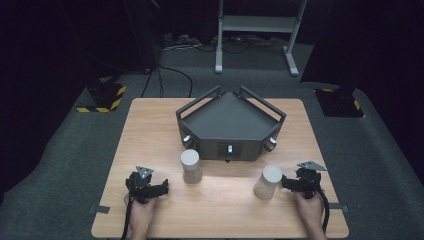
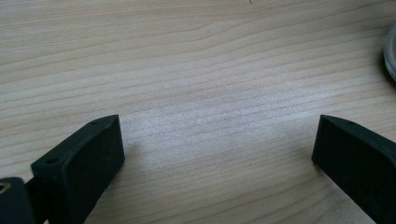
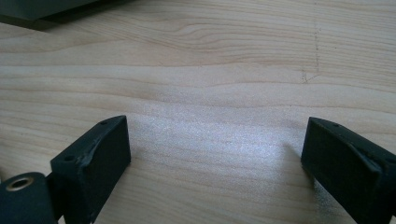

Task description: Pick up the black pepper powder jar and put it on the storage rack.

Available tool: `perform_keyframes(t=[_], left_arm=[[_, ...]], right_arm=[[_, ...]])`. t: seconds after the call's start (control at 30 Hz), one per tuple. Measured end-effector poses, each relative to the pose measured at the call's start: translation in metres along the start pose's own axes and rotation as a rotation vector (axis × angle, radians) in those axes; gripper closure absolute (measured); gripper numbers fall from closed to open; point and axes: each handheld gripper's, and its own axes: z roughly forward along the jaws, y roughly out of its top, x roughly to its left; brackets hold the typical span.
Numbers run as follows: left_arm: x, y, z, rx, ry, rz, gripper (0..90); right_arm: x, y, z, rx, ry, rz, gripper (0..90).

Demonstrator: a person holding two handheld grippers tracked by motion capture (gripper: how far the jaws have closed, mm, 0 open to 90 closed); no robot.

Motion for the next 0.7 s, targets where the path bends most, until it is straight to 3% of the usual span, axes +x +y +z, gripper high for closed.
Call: perform_keyframes(t=[0.33,0.43,0.7], left_arm=[[0.003,-0.001,-0.001,0.003,-0.023,0.019,0.8],[0.003,-0.006,-0.006,-0.021,-0.028,0.0,0.3],[0.002,-0.009,-0.022,-0.063,-0.095,0.027,0.3]], right_arm=[[0.0,0.0,0.0,0.0,0.0,0.0,7.8],[0.0,0.0,0.0,0.0,0.0,0.0,7.8],[0.0,0.0,0.0,0.0,0.0,0.0,7.8]])
